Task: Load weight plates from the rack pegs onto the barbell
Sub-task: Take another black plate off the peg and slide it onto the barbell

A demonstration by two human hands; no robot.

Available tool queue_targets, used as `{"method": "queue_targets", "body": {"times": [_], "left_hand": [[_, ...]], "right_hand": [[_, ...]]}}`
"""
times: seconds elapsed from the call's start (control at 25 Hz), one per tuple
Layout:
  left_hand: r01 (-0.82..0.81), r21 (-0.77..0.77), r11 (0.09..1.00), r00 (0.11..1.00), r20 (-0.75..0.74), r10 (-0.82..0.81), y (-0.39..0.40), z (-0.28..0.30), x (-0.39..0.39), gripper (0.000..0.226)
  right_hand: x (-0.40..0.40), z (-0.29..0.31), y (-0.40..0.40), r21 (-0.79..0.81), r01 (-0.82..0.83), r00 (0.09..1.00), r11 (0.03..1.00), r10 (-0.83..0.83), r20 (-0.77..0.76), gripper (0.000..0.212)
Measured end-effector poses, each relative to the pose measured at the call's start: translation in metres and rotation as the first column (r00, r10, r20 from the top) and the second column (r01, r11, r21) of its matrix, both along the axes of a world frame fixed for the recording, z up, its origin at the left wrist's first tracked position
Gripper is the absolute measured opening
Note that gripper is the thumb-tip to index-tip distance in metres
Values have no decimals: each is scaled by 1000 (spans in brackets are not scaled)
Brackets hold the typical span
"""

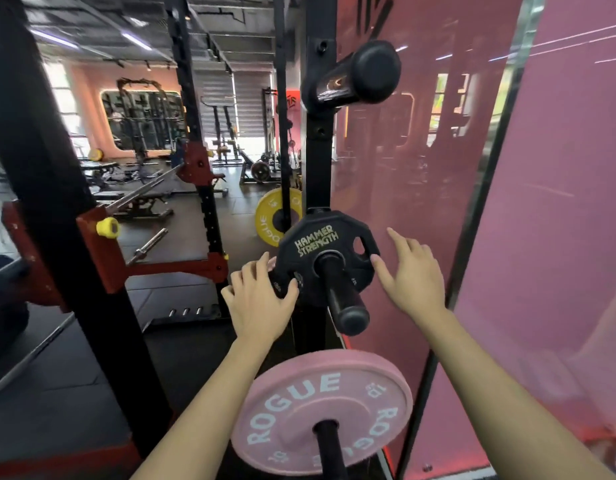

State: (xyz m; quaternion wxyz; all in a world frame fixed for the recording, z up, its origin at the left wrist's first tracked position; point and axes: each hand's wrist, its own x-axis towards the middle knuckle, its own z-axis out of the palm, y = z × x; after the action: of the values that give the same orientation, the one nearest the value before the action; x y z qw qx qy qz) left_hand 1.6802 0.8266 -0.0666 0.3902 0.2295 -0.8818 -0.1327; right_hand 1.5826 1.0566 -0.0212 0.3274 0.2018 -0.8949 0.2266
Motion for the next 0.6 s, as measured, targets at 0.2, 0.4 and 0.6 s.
{"method": "queue_targets", "body": {"times": [0.2, 0.4, 0.6], "left_hand": [[-55, -9, 998, 997, 49, 55, -8, 3, -30, 63], [-76, -36, 996, 996, 35, 77, -4, 6, -36, 49], [-31, 2, 1000, 999, 9, 31, 6, 5, -19, 44]], "right_hand": [[-45, 0, -26, 29, -120, 992, 992, 121, -36, 53], [-52, 3, -33, -18, -151, 986, 988, 149, -76, 39], [-23, 7, -23, -62, -139, 990, 988, 136, -47, 34]]}}
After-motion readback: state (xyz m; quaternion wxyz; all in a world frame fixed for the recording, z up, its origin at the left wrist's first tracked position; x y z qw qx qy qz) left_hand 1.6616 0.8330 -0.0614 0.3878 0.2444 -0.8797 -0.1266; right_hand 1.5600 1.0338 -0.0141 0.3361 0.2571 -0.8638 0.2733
